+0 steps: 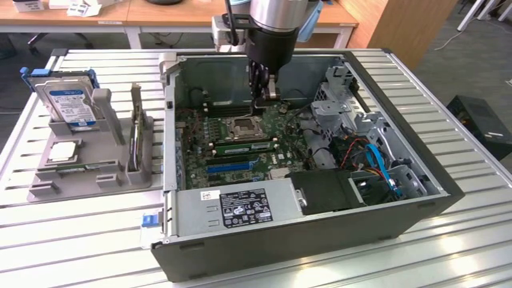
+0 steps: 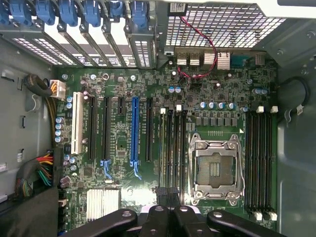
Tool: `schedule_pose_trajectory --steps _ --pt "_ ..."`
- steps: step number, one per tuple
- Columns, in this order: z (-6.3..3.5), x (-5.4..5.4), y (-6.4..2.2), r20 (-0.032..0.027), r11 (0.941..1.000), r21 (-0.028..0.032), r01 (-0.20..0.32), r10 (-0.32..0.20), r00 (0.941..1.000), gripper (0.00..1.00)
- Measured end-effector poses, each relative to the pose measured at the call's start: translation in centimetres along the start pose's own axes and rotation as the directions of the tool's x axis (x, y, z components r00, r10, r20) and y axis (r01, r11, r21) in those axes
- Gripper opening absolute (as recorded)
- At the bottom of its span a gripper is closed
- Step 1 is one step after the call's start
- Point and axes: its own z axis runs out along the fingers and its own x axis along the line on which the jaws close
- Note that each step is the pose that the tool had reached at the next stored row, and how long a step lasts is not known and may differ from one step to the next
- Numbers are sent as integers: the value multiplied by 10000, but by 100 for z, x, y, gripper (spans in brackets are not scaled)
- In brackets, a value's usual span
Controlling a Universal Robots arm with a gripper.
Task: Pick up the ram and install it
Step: 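Press down the ram until it locks into place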
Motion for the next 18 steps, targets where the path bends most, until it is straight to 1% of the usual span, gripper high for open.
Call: schedule_pose_trajectory --steps 12,15,18 --pt "0 0 0 0 10000 0 -38 38 10000 11" --pt "1 -1 0 12 9997 0 -263 263 9997 11" --pt "2 0 0 29 9978 0 -665 665 9978 11"
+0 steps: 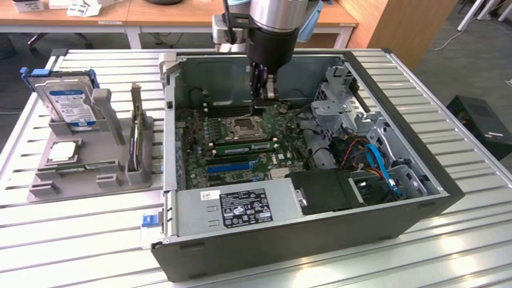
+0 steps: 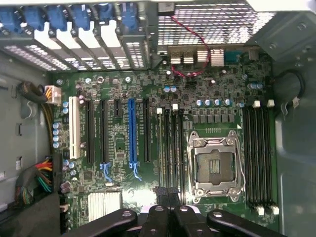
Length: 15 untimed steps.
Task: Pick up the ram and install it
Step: 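Press down the ram until it locks into place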
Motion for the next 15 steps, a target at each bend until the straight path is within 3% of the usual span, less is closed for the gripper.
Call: schedule_pose_trajectory --steps 7,15 --pt "3 0 0 44 9947 -2 -1030 1030 9947 11" --pt "6 0 0 90 9776 -10 -2105 2105 9775 11"
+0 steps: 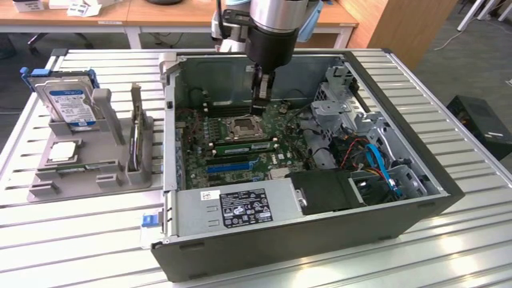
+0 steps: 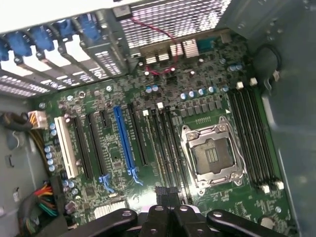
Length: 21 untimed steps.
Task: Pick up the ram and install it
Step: 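Press down the ram until it locks into place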
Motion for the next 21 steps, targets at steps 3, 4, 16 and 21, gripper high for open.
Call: schedule_pose_trajectory --steps 3,4,16,21 --pt "1 0 0 17 9992 0 -397 397 9992 11" --pt "1 0 0 22 9986 -1 -521 521 9986 11" --pt "3 0 0 80 9823 -8 -1872 1872 9823 11" --pt "4 0 0 103 9710 -12 -2392 2392 9709 11"
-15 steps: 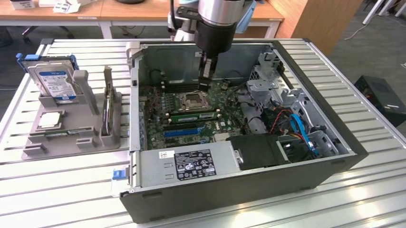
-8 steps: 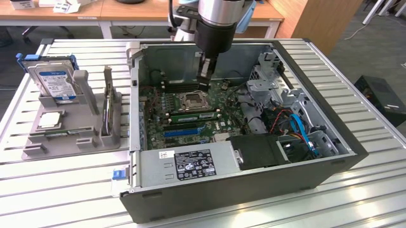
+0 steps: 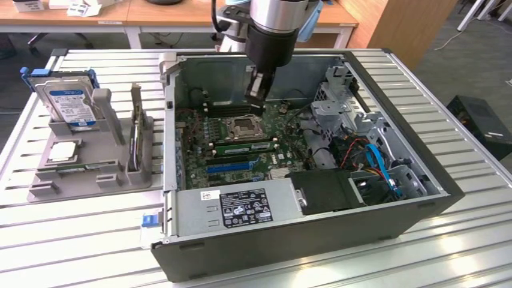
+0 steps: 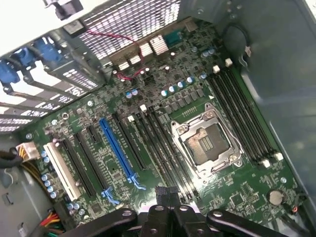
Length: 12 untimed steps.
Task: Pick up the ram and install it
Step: 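Press down the ram until it locks into place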
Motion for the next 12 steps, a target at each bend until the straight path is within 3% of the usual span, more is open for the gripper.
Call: schedule_pose_trajectory --steps 6,12 --pt "1 0 0 26 9981 -1 -612 612 9981 11" --pt "2 0 0 53 9925 -4 -1224 1224 9925 11"
